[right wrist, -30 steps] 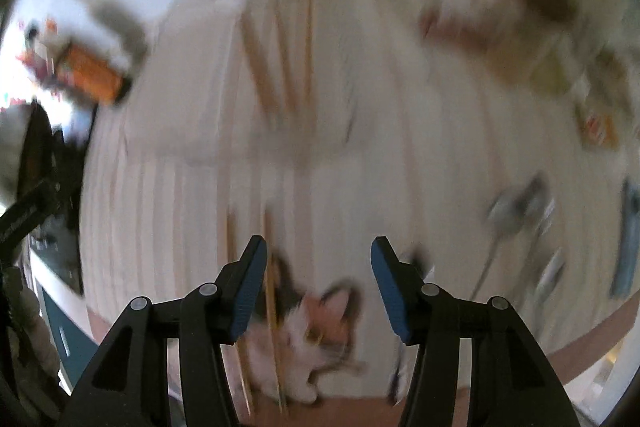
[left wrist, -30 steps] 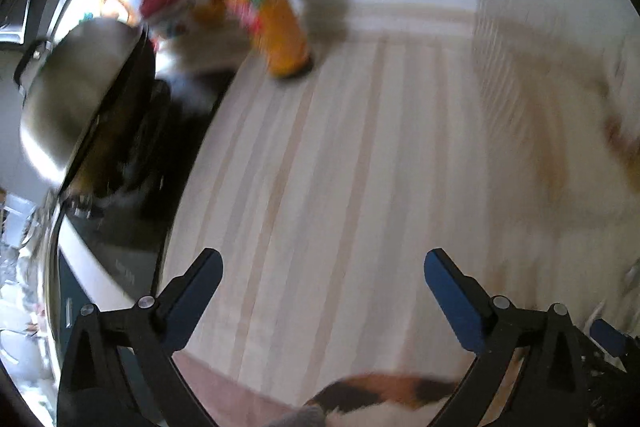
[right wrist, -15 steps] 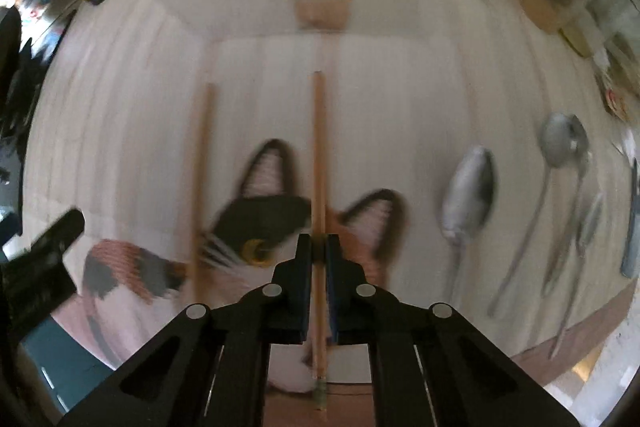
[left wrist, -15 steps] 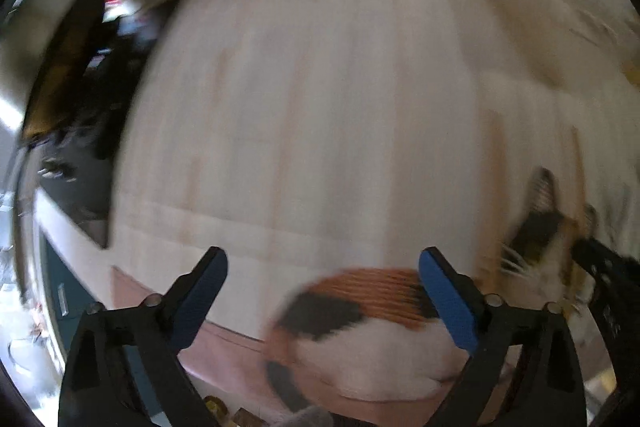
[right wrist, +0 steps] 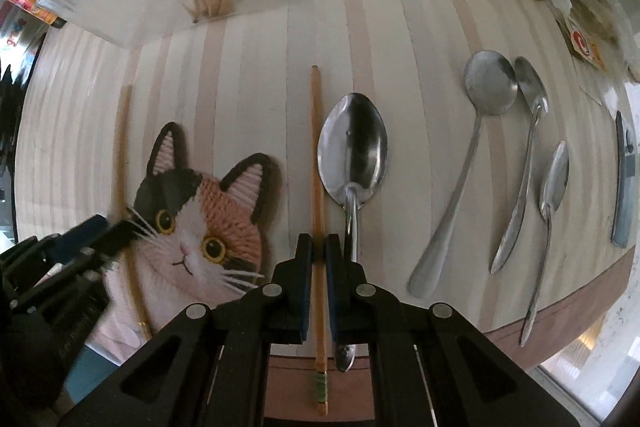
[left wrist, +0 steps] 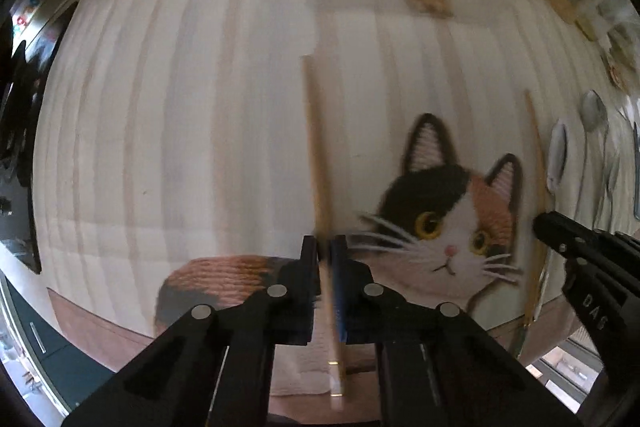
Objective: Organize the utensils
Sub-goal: 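Return to the mat and grasp one chopstick with each tool, then carry both chopsticks into the clear basket and open both tools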
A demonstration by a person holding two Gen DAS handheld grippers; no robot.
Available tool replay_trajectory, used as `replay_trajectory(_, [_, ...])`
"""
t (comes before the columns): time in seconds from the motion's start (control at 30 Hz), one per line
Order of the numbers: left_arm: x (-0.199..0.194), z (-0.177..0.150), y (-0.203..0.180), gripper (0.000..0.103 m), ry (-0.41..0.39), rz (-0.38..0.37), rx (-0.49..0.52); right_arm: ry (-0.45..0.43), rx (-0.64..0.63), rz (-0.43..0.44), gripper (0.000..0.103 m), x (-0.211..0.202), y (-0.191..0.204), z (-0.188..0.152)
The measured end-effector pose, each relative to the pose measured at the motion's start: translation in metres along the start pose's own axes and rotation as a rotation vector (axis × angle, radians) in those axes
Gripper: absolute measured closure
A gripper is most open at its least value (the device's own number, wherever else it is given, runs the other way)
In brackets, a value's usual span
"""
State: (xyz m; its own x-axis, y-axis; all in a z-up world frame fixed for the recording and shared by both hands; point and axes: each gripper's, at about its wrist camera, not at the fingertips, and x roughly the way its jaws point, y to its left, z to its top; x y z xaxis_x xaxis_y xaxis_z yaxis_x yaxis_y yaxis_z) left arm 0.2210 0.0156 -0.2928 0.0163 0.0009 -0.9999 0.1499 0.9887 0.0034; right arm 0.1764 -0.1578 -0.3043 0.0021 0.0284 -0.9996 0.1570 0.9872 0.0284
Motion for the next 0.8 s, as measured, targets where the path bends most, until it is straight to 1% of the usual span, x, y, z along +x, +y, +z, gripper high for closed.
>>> replay_trajectory(0.07, [0.0, -0.001, 0.013, 0.098, 0.0, 0.009, -0.021, 0.004, -0.005, -0.012, 0.096, -0.002, -0.003, 0.0])
replay_trajectory(0.1, [0.0, -0.001, 0.019, 0.098, 0.002, 0.009, -0.035, 0.005, -0.01, -0.017, 0.096, 0.0, -0.001, 0.003])
replay_trajectory(0.17, [0.001, -0.002, 0.03, 0.098, 0.003, -0.004, -0.06, 0.007, -0.012, 0.003, 0.096, 0.006, 0.014, 0.014])
replay_trajectory(0.23, [0.001, -0.002, 0.032, 0.098, 0.001, -0.003, -0.06, 0.008, -0.037, 0.016, 0.096, 0.011, 0.021, 0.011])
replay_trajectory(0.3, [-0.001, -0.001, 0.039, 0.098, -0.002, 0.002, -0.054, 0.005, -0.056, 0.004, 0.096, 0.011, 0.026, 0.009])
replay_trajectory(0.4, [-0.001, -0.002, 0.041, 0.098, -0.009, 0.002, -0.061, 0.023, -0.08, -0.003, 0.096, 0.013, 0.029, 0.007])
replay_trajectory(0.47, [-0.002, -0.009, 0.034, 0.098, -0.016, 0.002, -0.069, 0.056, -0.083, 0.0, 0.095, 0.015, 0.031, 0.004])
replay_trajectory(0.5, [-0.004, -0.006, 0.036, 0.098, -0.016, 0.004, -0.067, 0.064, -0.093, -0.006, 0.095, 0.015, 0.039, 0.005])
replay_trajectory(0.53, [-0.004, -0.008, 0.037, 0.098, -0.016, 0.006, -0.066, 0.069, -0.108, -0.015, 0.095, 0.017, 0.039, 0.004])
replay_trajectory(0.67, [-0.003, -0.01, 0.034, 0.098, -0.013, 0.002, -0.068, 0.069, -0.113, -0.019, 0.095, 0.021, 0.038, -0.005])
replay_trajectory(0.73, [-0.003, -0.01, 0.036, 0.098, -0.015, 0.003, -0.069, 0.072, -0.109, -0.019, 0.095, 0.016, 0.051, -0.008])
replay_trajectory(0.8, [-0.003, -0.01, 0.037, 0.098, -0.015, 0.005, -0.07, 0.071, -0.11, -0.017, 0.095, 0.017, 0.05, -0.009])
